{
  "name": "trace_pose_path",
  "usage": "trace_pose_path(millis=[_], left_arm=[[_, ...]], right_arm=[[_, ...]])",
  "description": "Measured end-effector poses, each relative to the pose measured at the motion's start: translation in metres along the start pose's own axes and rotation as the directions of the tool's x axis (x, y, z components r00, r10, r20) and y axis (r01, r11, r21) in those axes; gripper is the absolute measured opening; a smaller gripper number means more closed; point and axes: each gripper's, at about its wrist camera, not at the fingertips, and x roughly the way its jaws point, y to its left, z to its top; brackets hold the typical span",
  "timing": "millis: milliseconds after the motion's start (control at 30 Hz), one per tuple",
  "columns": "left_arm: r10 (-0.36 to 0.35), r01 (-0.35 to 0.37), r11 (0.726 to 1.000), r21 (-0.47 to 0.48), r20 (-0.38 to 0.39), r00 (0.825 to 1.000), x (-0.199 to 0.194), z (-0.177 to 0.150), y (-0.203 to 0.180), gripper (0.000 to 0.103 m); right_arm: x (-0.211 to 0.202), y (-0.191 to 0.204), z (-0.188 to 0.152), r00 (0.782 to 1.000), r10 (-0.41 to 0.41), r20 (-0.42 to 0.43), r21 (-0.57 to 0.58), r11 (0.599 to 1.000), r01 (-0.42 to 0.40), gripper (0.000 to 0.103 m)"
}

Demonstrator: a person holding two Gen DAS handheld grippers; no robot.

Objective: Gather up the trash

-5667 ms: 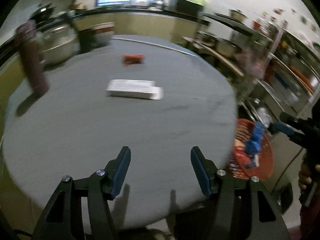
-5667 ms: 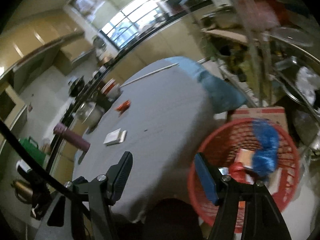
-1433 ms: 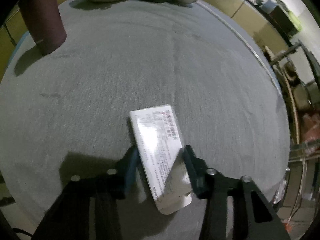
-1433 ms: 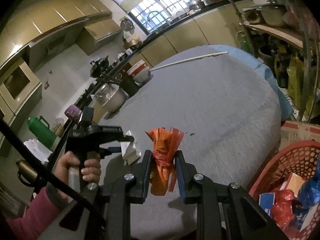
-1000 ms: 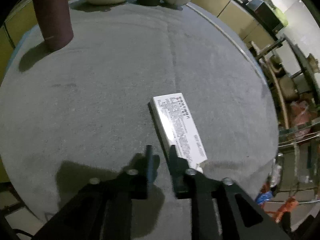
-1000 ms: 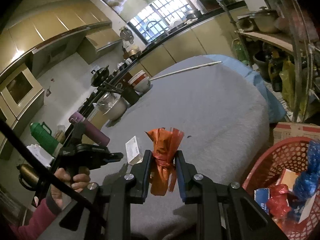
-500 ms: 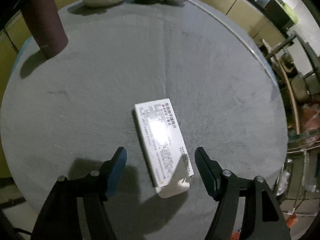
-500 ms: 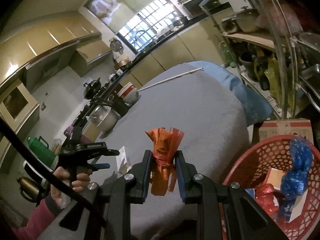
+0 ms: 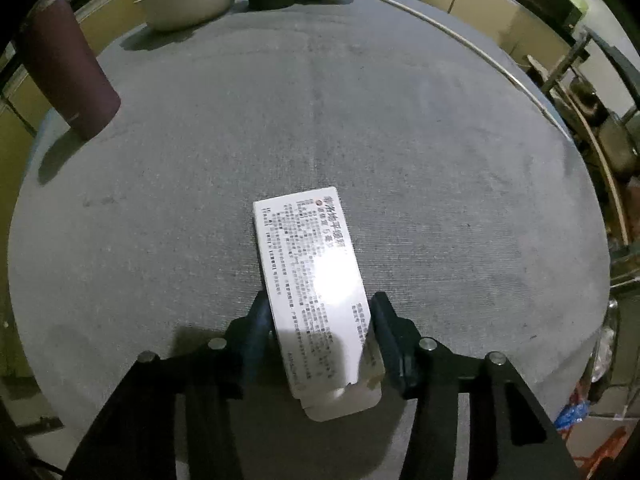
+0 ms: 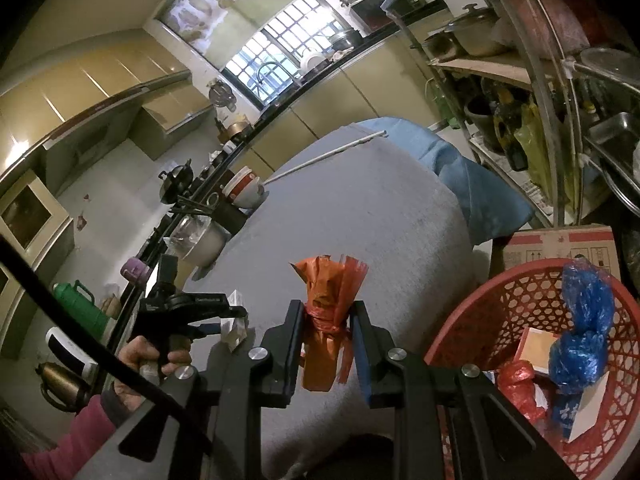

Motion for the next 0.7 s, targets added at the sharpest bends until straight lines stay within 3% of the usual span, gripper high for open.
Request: trace_pose_path(millis=[133, 267, 400, 500, 700], left_arm=[[-0.005, 0.004, 0.999, 0.039, 0.035, 0.999, -0.018, -0.014, 0.007, 0.050], [0.010, -0.025, 0.993, 0.119, 0.131, 0.991, -0.051, -0.038, -0.002, 0.050], [0.024, -0.078, 0.976, 0.202, 0.256, 0.966, -0.095, -0.063, -0.013, 0.050], [0.032, -0.126, 0.961, 0.246, 0.354, 0.935, -0.125, -0.085, -0.021, 0.050], [0.028, -0.179, 0.942, 0.283, 0.466, 0.884, -0.152, -0.114, -0.024, 0.050]], right_arm=[[-0.003, 0.004, 0.000, 1.000, 0.003, 0.008, -0.011, 1.000, -0.003, 0.025], [-0.009, 0.009, 0.000, 1.000, 0.008, 0.021, -0.023, 1.000, -0.007, 0.025], [-0.018, 0.016, -0.002, 0.999, 0.009, 0.034, -0.033, 0.999, -0.008, 0.025], [-0.025, 0.021, -0.004, 0.999, 0.007, 0.045, -0.043, 0.999, -0.005, 0.025], [-0.038, 0.031, -0.005, 0.998, 0.013, 0.064, -0.062, 0.998, -0.009, 0.025]])
